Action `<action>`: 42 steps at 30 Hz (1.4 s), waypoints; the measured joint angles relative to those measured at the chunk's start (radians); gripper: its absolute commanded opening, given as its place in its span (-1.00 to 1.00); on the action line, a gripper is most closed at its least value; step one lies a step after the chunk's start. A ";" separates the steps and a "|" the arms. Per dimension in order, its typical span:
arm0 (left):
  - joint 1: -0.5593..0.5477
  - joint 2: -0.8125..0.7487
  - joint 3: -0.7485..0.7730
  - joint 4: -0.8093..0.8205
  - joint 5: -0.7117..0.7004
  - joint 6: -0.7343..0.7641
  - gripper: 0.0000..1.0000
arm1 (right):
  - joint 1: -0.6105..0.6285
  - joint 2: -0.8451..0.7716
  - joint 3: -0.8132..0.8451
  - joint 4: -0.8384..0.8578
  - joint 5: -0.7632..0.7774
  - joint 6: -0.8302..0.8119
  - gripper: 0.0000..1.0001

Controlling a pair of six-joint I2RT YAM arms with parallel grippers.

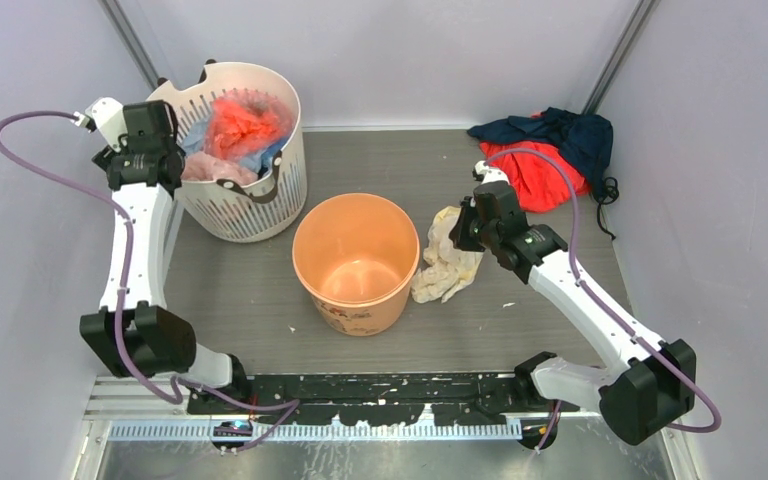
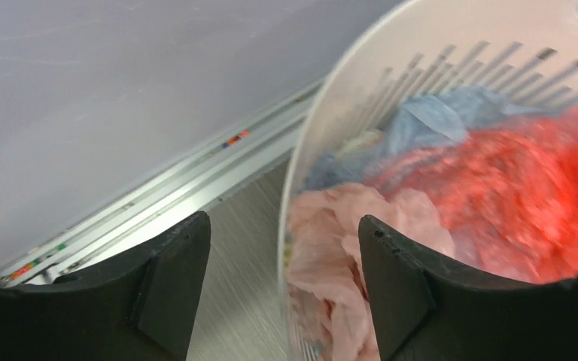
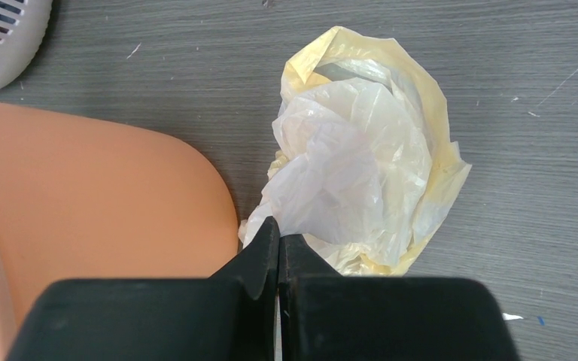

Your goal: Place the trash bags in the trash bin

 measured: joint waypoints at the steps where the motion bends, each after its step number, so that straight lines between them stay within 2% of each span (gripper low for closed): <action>1: -0.001 -0.022 -0.020 0.021 0.032 0.016 0.45 | 0.000 0.005 0.000 0.003 -0.005 0.003 -0.98; 7: -0.004 -0.201 -0.129 0.122 0.261 0.103 0.45 | 0.000 0.030 -0.004 0.014 -0.024 0.008 -0.98; 14: -0.024 -0.452 -0.215 0.093 0.480 0.118 0.33 | 0.000 0.037 -0.021 0.033 -0.029 0.013 -0.98; 22: -0.125 -0.630 -0.470 0.015 0.605 0.084 0.26 | 0.000 0.063 -0.043 0.062 -0.034 0.014 -0.98; 25: -0.230 -0.621 -0.546 0.001 0.606 0.060 0.26 | 0.000 0.063 -0.057 0.067 -0.034 0.014 -0.98; 30: -0.430 -0.520 -0.624 0.021 0.524 0.032 0.27 | 0.000 0.062 -0.064 0.068 -0.034 0.015 -0.98; 35: -0.448 -0.425 -0.675 0.092 0.439 0.014 0.27 | 0.000 0.060 -0.064 0.067 -0.034 0.015 -0.98; 42: -0.451 -0.255 -0.662 0.252 0.272 0.024 0.31 | 0.000 0.034 -0.064 0.061 -0.033 0.015 -0.98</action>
